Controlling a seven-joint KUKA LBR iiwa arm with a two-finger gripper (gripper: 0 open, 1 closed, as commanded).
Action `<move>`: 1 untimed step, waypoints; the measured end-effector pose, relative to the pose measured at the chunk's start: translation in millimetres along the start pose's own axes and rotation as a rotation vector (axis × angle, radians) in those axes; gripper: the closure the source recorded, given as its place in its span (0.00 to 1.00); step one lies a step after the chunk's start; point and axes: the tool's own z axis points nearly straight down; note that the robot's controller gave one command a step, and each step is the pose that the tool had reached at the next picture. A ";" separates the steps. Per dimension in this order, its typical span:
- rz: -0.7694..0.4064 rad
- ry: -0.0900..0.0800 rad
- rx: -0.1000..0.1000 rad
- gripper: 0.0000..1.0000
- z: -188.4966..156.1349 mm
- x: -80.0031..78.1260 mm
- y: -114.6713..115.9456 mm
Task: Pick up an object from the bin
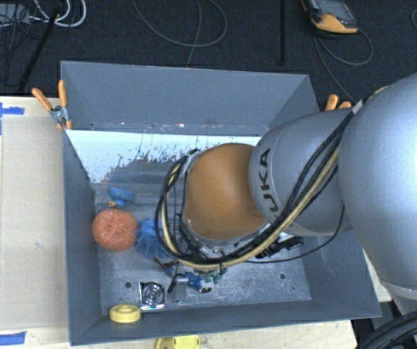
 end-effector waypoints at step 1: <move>0.015 0.007 0.000 0.00 -0.2 -1.4 -13.7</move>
Offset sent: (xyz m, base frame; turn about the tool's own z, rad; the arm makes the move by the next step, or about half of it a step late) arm 0.0358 -0.0691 -0.0453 0.0376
